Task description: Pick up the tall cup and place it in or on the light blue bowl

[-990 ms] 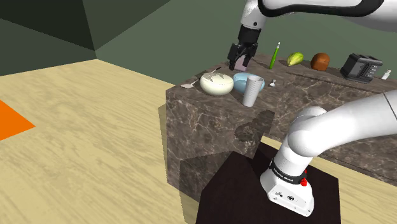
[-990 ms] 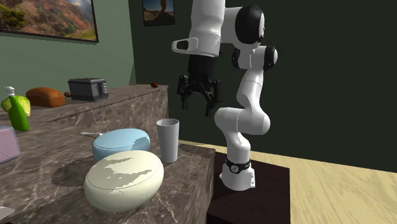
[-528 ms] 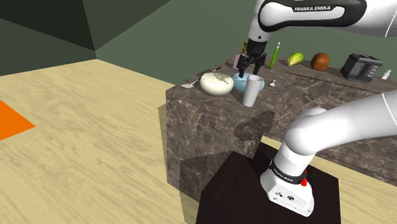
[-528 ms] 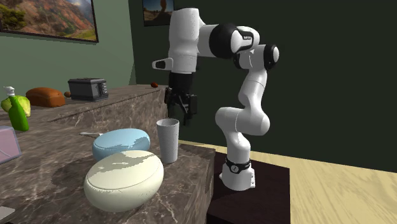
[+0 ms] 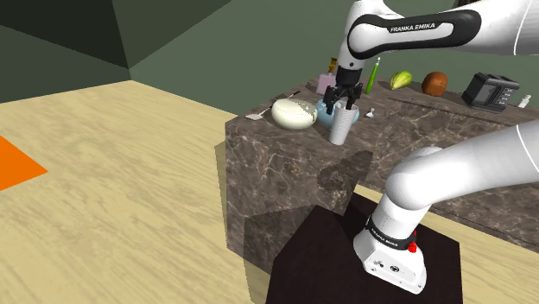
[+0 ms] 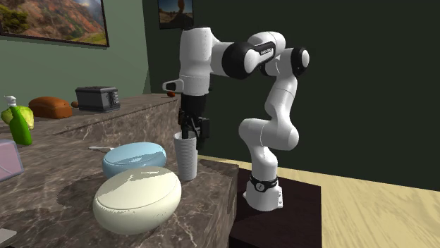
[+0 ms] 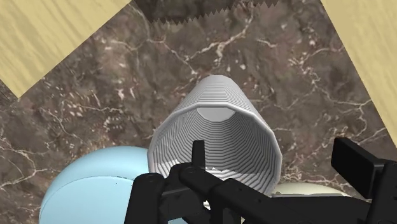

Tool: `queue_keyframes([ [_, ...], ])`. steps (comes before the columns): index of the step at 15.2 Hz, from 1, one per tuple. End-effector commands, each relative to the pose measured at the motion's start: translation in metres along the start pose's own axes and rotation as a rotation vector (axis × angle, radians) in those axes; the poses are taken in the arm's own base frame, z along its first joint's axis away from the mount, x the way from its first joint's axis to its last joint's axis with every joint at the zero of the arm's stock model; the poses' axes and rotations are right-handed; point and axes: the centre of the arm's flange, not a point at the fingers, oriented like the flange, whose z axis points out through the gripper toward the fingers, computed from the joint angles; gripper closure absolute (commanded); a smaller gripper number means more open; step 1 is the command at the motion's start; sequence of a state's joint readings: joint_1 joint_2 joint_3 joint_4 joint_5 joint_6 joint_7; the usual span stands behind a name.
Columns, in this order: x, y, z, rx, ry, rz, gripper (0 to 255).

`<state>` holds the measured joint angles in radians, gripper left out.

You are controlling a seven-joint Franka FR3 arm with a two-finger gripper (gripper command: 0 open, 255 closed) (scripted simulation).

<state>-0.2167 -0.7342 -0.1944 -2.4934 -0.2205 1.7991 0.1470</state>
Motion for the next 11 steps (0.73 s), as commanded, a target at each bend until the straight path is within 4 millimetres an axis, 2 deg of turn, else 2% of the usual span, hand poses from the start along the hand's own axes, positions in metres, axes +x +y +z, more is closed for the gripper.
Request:
queue_keyframes([
  [1, -0.0002, -0.0002, 0.0142, 0.0, 0.0, 0.0, 0],
  [9, -0.0002, -0.0002, 0.0142, 0.0, 0.0, 0.0, 0],
  [10, -0.0002, -0.0002, 0.0142, 0.0, 0.0, 0.0, 255],
  [11, -0.0002, -0.0003, 0.0142, 0.0, 0.0, 0.0, 255],
])
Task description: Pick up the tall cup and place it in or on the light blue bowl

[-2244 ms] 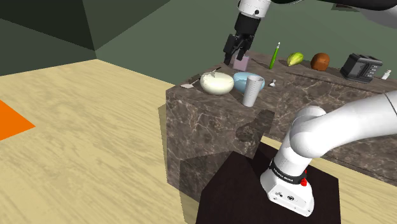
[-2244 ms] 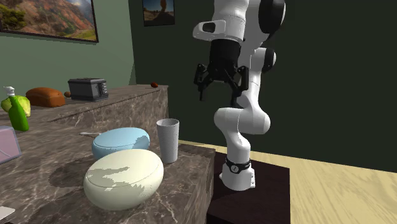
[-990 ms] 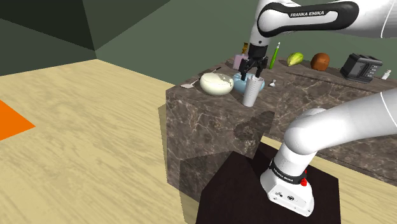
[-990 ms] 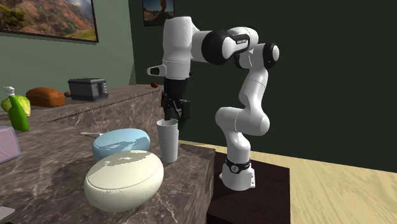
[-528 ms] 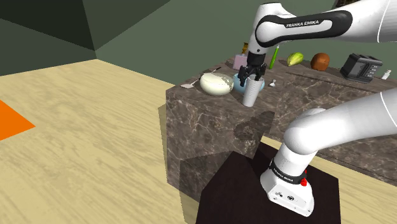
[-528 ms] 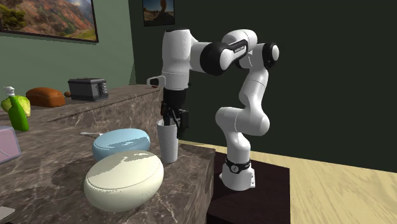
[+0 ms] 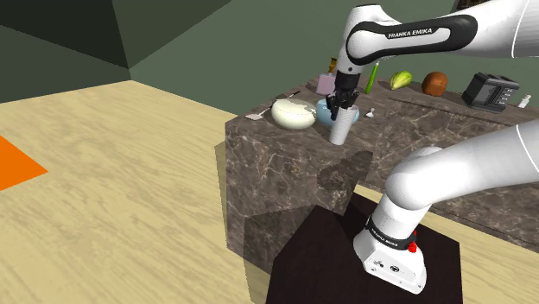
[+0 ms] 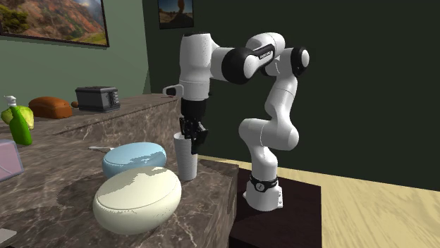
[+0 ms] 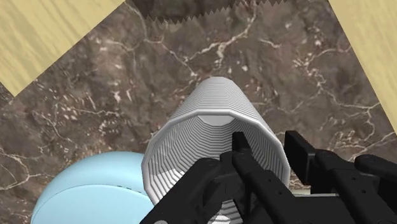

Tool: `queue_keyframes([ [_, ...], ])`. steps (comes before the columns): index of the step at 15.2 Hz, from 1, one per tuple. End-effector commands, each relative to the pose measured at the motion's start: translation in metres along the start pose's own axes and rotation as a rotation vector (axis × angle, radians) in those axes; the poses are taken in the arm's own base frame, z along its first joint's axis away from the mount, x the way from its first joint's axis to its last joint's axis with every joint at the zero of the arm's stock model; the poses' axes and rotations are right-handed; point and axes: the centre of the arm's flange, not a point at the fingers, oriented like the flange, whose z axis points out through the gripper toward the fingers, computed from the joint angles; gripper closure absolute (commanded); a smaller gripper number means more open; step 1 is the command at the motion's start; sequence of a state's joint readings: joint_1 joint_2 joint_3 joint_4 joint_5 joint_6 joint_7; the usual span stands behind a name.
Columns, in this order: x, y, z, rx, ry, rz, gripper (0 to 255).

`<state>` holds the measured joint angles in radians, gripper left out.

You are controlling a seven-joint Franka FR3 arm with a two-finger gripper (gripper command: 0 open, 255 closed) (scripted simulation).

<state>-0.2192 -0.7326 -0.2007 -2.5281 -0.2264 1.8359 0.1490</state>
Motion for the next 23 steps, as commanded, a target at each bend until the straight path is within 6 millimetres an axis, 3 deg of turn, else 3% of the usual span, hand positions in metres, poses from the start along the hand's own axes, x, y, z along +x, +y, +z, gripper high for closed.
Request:
queue_keyframes([
  [1, 0.0, 0.0, 0.0, 0.0, 0.0, 0.0, 255],
  [8, 0.0, 0.0, 0.0, 0.0, 0.0, 0.0, 255],
  [23, 0.003, 0.006, -0.079, 0.0, 0.0, 0.0, 255],
])
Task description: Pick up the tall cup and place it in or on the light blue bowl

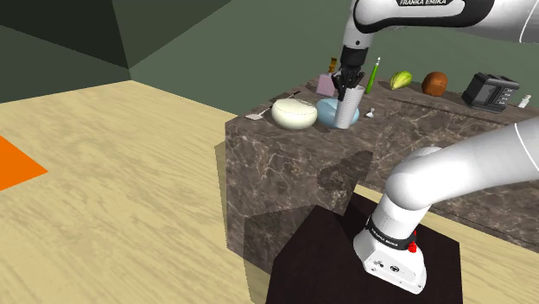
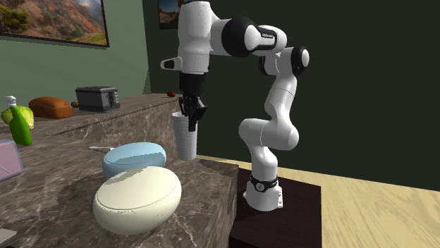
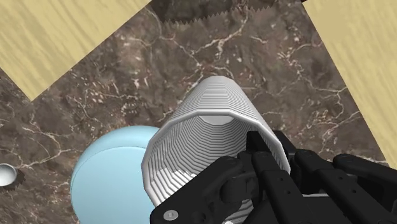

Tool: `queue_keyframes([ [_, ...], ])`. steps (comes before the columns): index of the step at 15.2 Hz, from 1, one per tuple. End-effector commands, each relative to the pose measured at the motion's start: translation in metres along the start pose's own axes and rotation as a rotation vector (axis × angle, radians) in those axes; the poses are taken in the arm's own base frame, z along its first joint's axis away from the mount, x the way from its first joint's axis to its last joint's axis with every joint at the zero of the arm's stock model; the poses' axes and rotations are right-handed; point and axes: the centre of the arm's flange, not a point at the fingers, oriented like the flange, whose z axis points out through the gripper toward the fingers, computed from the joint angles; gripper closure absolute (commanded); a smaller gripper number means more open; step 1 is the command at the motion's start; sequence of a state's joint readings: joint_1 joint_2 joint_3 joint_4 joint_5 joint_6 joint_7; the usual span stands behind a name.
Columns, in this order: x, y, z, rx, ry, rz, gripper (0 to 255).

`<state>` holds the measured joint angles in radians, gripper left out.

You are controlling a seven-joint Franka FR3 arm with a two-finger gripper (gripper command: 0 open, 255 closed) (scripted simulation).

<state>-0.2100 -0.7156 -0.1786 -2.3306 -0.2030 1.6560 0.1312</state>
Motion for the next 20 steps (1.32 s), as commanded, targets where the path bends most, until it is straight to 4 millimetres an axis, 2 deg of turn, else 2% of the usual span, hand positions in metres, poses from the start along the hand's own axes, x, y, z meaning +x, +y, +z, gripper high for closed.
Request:
queue_keyframes([
  [1, 0.0, 0.001, -0.011, 0.0, 0.0, 0.0, 255],
  [18, 0.004, 0.008, -0.097, 0.0, 0.0, 0.0, 255],
  [20, 0.025, 0.024, -0.102, 0.0, 0.0, 0.0, 255],
])
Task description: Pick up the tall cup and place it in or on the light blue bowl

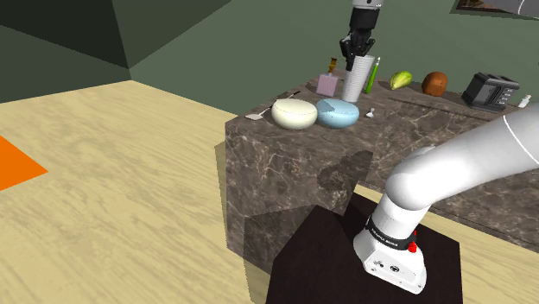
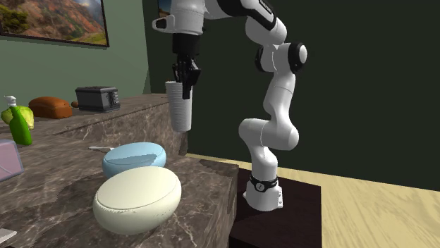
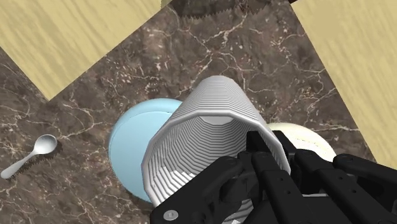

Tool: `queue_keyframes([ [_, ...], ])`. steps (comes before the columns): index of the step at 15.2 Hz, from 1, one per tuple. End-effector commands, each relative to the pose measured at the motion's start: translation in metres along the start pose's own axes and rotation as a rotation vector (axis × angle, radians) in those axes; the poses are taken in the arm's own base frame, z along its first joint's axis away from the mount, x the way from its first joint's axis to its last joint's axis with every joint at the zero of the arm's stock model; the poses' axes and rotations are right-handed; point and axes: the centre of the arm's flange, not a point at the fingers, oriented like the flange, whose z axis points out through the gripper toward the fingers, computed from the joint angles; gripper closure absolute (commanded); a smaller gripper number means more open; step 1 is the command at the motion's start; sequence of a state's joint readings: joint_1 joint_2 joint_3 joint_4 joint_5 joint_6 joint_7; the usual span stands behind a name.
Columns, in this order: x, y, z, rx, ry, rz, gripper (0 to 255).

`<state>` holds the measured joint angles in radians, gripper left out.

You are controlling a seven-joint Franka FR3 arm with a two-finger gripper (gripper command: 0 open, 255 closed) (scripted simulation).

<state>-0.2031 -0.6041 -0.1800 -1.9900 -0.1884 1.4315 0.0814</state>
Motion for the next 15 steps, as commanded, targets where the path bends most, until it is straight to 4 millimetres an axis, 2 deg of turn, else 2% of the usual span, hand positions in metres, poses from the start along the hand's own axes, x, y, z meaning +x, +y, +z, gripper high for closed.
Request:
queue_keyframes([
  [1, 0.02, 0.014, -0.005, -0.001, 0.0, 0.0, 255],
  [12, 0.134, 0.1, -0.031, -0.001, 0.0, 0.0, 255],
  [15, 0.133, 0.099, -0.015, -0.001, 0.0, 0.0, 255],
])
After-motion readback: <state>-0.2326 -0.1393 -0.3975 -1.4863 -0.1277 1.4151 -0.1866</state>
